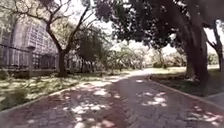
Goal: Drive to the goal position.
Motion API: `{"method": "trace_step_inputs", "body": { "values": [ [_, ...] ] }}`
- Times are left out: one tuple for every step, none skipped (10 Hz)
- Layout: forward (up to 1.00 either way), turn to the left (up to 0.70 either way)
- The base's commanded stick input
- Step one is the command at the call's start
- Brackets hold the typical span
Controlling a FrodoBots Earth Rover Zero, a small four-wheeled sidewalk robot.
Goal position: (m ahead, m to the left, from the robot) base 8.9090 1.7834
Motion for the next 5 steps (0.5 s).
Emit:
{"method": "trace_step_inputs", "body": {
  "values": [
    [0.70, 0.00],
    [0.70, 0.00],
    [0.70, 0.00],
    [0.70, 0.00],
    [0.70, 0.00]
  ]
}}
